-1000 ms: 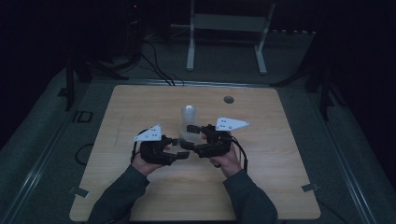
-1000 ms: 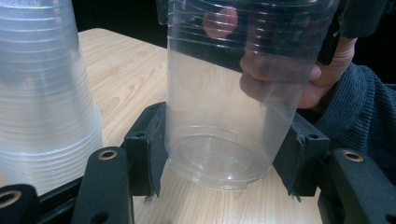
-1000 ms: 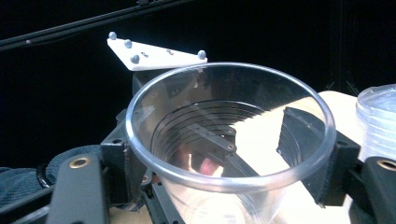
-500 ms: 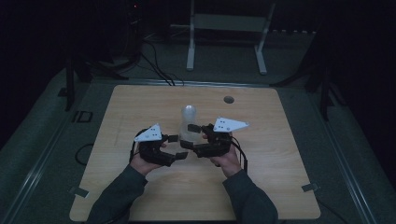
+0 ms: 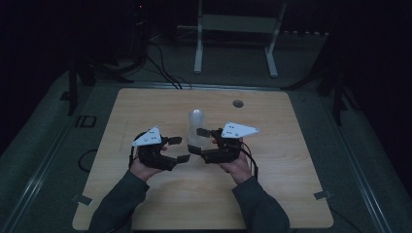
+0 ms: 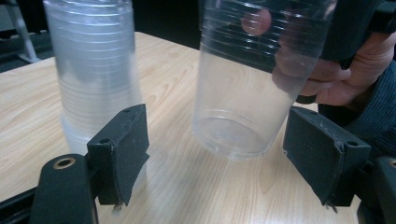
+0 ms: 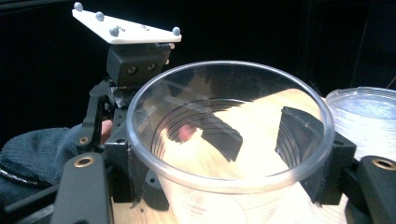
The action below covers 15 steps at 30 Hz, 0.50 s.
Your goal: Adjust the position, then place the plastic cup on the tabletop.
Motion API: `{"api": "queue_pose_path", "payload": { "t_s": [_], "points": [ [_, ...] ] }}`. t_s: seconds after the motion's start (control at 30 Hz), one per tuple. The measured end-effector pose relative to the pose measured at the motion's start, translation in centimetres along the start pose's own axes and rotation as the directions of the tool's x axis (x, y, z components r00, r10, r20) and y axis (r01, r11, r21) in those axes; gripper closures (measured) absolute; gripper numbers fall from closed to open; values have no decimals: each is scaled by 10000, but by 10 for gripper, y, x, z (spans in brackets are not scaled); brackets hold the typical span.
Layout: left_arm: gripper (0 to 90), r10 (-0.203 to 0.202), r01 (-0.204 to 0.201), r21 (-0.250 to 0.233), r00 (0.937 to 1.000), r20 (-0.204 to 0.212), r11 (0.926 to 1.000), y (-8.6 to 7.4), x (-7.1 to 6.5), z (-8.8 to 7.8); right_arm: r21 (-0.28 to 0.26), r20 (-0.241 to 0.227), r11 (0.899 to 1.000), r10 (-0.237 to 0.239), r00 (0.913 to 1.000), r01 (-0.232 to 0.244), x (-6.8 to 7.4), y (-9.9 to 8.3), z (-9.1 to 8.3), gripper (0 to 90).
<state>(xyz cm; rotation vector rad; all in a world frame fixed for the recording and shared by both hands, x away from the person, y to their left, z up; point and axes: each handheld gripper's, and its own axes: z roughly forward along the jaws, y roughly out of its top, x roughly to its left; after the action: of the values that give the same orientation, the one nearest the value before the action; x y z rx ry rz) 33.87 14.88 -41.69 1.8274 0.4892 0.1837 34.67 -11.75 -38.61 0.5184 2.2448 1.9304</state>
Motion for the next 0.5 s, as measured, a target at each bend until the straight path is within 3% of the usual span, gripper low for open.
{"api": "queue_pose_path", "payload": {
  "t_s": [0.5],
  "points": [
    [226,-48,41,-149,9989,-474,9999,0,3,-7,158,455,9998,73,9989,-81,-2,1,-4,291]
  ]
}}
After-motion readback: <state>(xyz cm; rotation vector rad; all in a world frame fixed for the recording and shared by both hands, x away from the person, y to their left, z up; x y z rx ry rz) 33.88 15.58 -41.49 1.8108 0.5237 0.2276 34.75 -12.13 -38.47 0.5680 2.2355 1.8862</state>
